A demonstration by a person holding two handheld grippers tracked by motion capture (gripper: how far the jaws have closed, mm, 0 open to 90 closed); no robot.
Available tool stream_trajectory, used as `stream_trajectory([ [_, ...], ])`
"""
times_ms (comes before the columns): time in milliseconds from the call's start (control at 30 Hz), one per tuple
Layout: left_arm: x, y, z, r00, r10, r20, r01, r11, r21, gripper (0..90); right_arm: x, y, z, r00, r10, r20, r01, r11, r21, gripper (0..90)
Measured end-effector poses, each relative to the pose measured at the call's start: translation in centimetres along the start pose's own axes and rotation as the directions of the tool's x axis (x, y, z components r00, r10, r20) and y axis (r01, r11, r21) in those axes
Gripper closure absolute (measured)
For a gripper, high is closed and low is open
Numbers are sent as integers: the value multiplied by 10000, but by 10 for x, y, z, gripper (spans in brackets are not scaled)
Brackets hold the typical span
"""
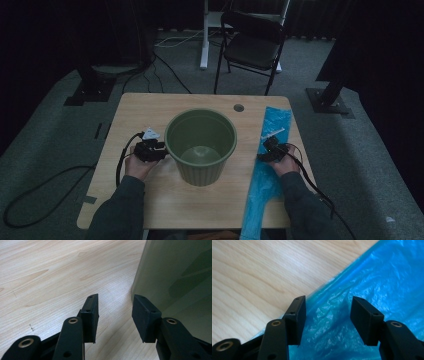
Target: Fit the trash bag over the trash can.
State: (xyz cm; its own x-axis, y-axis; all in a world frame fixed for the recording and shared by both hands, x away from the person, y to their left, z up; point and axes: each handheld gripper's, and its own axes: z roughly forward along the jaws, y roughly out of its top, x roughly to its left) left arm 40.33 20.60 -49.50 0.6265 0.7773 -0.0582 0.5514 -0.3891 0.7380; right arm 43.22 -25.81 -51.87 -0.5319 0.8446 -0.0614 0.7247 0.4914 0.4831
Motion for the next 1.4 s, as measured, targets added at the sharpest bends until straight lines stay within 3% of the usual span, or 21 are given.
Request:
stream_trajectory([
  [267, 0, 0, 1, 10000, -11, 10, 11, 10000, 27, 566, -11, -11, -7, 9994, 205, -290, -202, 9998, 80, 488],
  [433, -1, 1, 2, 10000, -9, 19, 9, 10000, 25, 566, -12, 2, -8, 9985, 468, -270, -478, 9982, -373, 476],
  [600, 0, 0, 0, 10000, -9, 15, 9, 10000, -23, 566, -15, 16, 0, 9961, 880, 2, -879, 9952, -427, 496],
  [733, 1, 0, -1, 10000, -46, 24, 46, 10000, -40, 565, -17, 19, 7, 9921, 1254, -57, -1255, 9914, -374, 526],
  [967, 1, 1, 0, 10000, -54, 26, 54, 10000, -33, 565, -21, 20, 13, 9860, 1654, 195, -1650, 9861, -182, 697],
  [1100, 1, 1, 0, 10000, -43, 19, 43, 10000, -35, 565, -24, 18, 12, 9830, 1817, 258, -1811, 9832, -243, 870],
  [1167, 1, 0, 0, 10000, -48, 22, 48, 10000, -32, 565, -24, 17, 12, 9833, 1803, 232, -1797, 9833, -277, 890],
  [1233, 1, 0, 0, 10000, -56, 15, 56, 10000, -23, 565, -20, 18, 13, 9914, 1302, -123, -1306, 9909, -316, 897],
  [1267, 1, 0, 0, 10000, -56, 15, 56, 10000, -23, 566, -20, 18, 13, 9914, 1302, -123, -1306, 9909, -316, 897],
  [1300, 1, 0, 0, 10000, -52, 23, 52, 10000, -31, 565, -14, 19, 13, 9956, 845, -398, -859, 9957, -350, 897],
  [1400, 0, 1, 1, 10000, -24, 27, 24, 10000, 5, 566, -6, 21, 14, 9972, 432, -614, -456, 9982, -398, 897],
])
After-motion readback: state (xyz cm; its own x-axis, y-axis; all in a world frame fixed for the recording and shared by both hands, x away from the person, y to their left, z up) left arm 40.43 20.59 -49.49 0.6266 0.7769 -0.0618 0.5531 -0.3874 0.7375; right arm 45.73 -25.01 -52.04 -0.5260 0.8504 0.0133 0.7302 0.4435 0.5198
